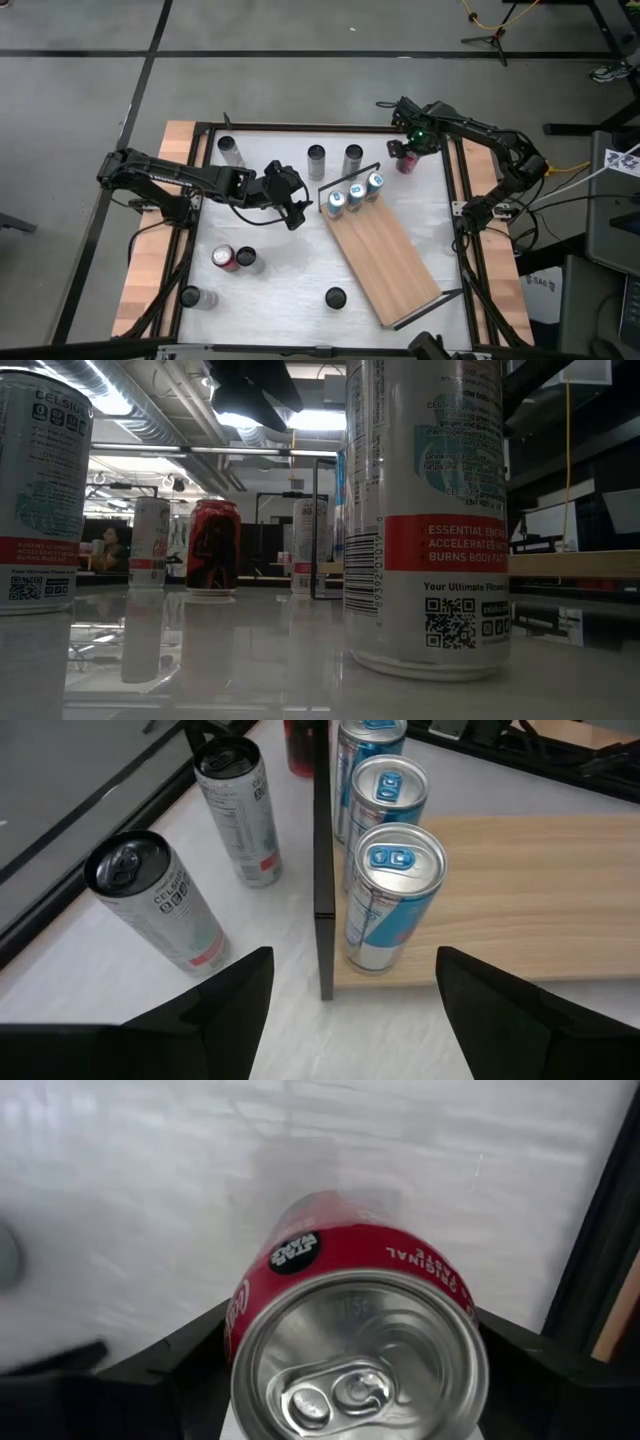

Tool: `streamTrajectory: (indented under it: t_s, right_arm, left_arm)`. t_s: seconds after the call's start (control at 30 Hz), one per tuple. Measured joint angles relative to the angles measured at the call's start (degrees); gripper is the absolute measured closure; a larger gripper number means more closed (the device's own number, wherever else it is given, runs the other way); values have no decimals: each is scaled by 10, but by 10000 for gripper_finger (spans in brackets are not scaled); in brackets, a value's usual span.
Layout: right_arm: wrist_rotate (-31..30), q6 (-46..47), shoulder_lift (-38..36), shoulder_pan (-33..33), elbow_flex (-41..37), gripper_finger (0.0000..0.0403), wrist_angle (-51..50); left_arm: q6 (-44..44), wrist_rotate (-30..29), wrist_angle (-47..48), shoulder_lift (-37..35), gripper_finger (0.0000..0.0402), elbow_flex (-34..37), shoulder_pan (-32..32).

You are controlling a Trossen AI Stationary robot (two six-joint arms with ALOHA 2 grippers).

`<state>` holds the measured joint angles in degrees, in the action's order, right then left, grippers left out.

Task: Place canned beverage on shelf
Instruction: Put the red soda can on the shelf

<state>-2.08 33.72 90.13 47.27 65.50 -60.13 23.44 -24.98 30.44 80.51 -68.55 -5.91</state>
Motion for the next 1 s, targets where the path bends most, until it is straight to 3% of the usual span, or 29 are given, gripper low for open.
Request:
streamTrajectory:
  t_s: [0.13, 1.0]
  right_arm:
    - [2, 54, 0, 0, 0, 92, 2]
    - [16, 49, 0, 0, 0, 90, 3]
  left_arm:
    - [0, 0, 0, 0, 130, 0, 0]
    - [1, 0, 0, 0, 130, 0, 0]
